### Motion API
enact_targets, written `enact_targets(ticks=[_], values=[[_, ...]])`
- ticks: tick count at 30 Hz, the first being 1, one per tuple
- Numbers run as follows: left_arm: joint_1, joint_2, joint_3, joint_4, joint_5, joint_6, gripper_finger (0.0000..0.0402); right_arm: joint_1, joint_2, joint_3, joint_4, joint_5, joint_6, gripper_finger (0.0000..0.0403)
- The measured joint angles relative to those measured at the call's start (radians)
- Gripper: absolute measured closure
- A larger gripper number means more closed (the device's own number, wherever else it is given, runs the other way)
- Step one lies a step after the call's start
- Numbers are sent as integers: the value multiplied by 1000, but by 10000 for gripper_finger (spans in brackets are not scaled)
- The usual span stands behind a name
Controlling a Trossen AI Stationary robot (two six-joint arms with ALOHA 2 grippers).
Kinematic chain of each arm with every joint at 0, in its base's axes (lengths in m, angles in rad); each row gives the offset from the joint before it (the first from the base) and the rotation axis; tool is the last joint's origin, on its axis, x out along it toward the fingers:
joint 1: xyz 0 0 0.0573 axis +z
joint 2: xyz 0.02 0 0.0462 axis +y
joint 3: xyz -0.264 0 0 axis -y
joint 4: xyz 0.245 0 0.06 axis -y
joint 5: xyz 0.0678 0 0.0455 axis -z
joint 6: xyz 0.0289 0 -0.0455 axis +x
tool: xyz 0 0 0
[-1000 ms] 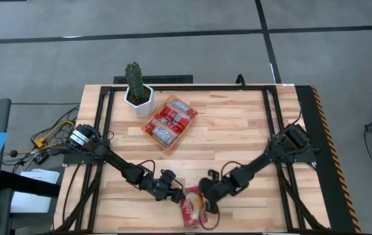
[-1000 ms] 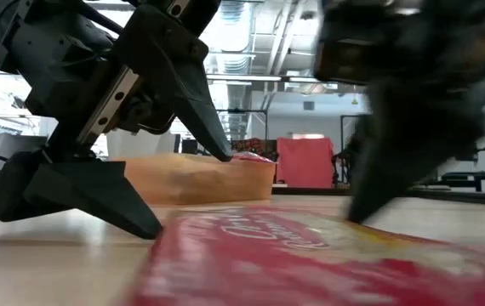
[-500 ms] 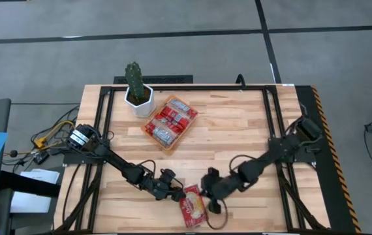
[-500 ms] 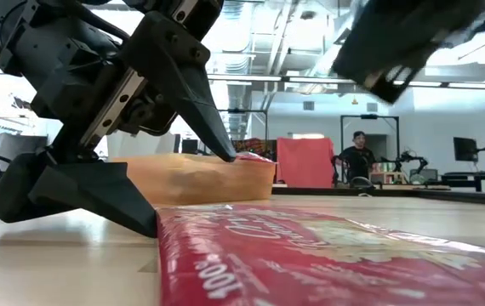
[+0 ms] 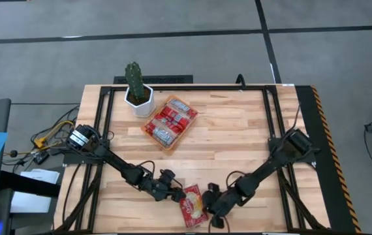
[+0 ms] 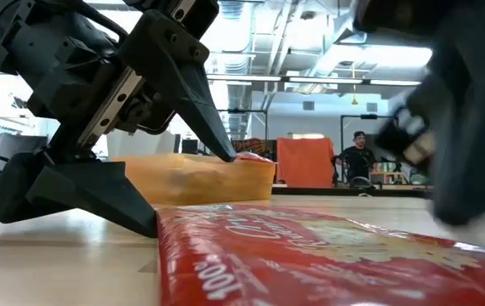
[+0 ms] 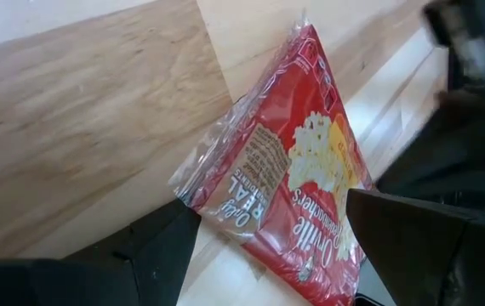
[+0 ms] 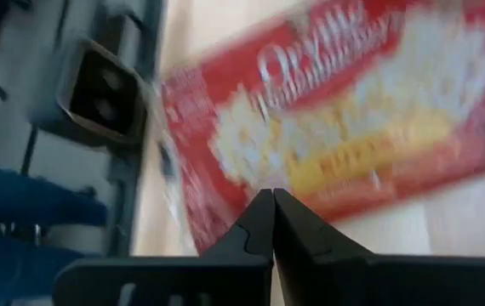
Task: Sort popcorn bags into baskets
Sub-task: Put the popcorn bag into the orange bin
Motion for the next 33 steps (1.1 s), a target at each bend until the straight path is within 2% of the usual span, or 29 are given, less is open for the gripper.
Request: enact_targets(ticks=[7,15,23,27,33], values=[[1,0,0,2,0,-9,107,-34,78,6,131,-78,-37,391],[1,0,0,6,-10,-21,107,-150,77,6,131,-103,-124,377],[6,0,0,6,-37,-42,110,-211,77,6,140,-117,-152,390],[6,1,0,0,-58,-69,144,-206,46,4,121,-114,-152,382],[7,1,0,-90,-75,-177,250,-168,-73,5,-17,-78,-164,374]])
